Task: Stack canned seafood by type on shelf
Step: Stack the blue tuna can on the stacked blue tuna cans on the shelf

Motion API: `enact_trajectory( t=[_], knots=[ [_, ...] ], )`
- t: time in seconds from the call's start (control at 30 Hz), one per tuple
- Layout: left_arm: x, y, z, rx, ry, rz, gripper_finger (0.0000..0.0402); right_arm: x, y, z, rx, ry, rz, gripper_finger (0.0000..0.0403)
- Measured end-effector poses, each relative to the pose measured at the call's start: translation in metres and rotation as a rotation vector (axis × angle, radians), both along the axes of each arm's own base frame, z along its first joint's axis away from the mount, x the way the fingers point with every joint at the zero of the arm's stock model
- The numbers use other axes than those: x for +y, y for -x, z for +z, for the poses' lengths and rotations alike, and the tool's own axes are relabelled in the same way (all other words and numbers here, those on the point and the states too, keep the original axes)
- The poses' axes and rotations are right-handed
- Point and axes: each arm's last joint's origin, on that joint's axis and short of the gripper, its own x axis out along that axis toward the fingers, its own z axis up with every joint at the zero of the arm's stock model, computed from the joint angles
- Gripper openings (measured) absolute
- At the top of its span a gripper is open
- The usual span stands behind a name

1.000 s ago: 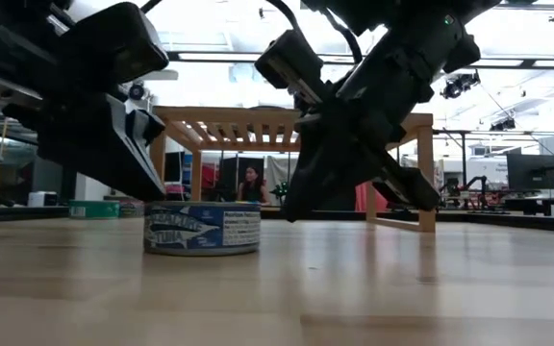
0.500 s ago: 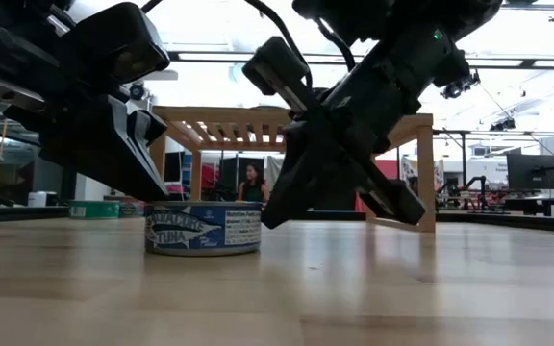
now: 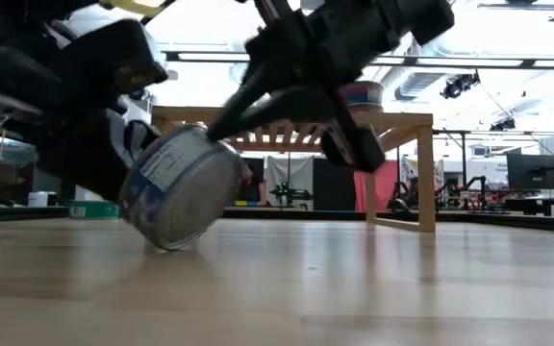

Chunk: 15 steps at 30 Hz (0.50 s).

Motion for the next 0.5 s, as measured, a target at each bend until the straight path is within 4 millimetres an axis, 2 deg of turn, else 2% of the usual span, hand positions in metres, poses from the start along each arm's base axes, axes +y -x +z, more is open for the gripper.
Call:
enact_trajectory(
  t=[0.2,0.5],
  knots=[
    [0.0002,0.0017,-0.0025,0.022,0.010,0.000,0.0000,-0.0004,-0.0058,0.0093,-0.027,0.027,0.009,0.0000],
    [-0.0001,0.0007,-0.0010,0.005,0.033,0.027,0.0000,-0.0010,-0.0054,0.0110,-0.038,0.061,0.048,0.0000]
  ],
)
